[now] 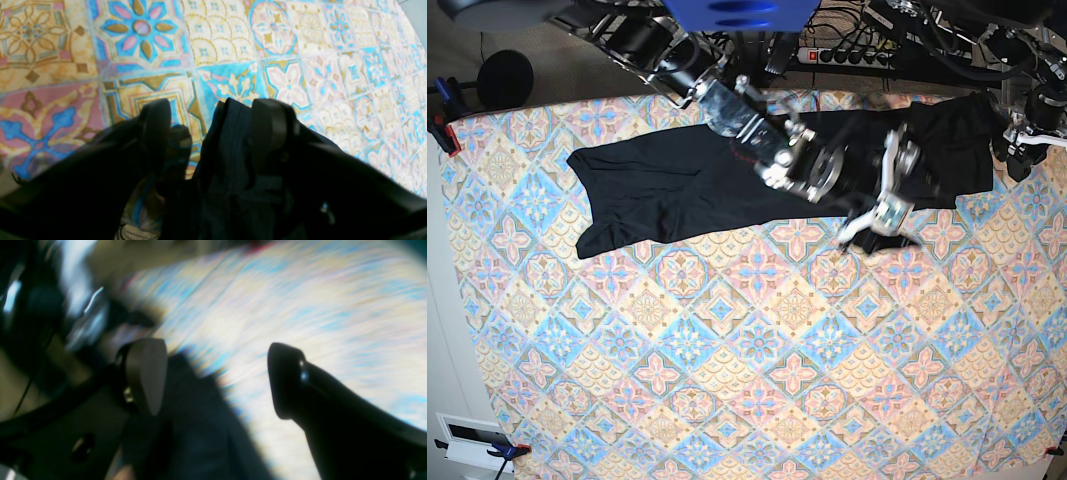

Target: Layout the t-shirt on the table in an organized manner, then fold the t-shirt properly

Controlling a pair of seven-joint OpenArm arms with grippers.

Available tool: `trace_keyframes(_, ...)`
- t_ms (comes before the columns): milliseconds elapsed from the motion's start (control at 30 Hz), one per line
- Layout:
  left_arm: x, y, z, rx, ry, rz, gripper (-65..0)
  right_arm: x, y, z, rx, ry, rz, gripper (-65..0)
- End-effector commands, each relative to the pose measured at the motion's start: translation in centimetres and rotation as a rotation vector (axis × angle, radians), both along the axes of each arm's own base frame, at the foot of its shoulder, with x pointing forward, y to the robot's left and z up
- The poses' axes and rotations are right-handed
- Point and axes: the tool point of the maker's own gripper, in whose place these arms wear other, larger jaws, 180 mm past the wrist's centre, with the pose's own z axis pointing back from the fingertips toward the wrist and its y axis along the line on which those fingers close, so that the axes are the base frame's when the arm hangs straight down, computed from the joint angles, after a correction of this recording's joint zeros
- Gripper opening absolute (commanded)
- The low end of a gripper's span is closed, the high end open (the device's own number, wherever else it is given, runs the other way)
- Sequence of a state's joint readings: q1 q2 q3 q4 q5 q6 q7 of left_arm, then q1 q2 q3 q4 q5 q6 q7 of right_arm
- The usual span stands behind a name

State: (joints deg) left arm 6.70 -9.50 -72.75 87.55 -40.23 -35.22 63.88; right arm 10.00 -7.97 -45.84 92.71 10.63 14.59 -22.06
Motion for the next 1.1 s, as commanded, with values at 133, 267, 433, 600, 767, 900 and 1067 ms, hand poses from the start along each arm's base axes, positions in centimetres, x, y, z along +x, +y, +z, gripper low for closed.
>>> trace_keyframes(133,-0.3,1.0,1.3,0.043,-0.024,-0.001,-27.3,5.1,-6.2,6.2,0.18,-0.065,-0.229,-19.1)
trace_keyframes(267,-1.8,1.2,0.8,0.047,0.011,0.008,-27.2,7.4,-12.9,6.5,0.206,-0.072,-0.42,-19.1)
trace_keyframes(433,-4.5,2.1,0.4,0.054,0.055,0.048,-22.8,6.6,-16.8,2.3,0.152,0.014,-0.521,-19.1)
trace_keyframes(600,-5.3,1.6,0.6,0.065,0.062,-0.043,-18.1,5.8,-18.0,0.3,0.115,0.05,-0.538,-19.1)
trace_keyframes(767,-3.9,0.1,-0.9,-0.046,0.041,-0.163,-18.2,5.5,-17.9,0.0,0.111,0.058,-0.538,-19.1)
trace_keyframes(900,-3.3,-1.3,-2.2,-0.115,0.045,-0.205,-18.2,4.7,-17.9,-1.1,0.102,0.093,-0.54,-19.1)
trace_keyframes(1067,-2.1,-3.6,-3.6,-0.157,0.067,-0.275,-18.2,4.7,-18.1,-1.2,0.099,0.095,-0.544,-19.1)
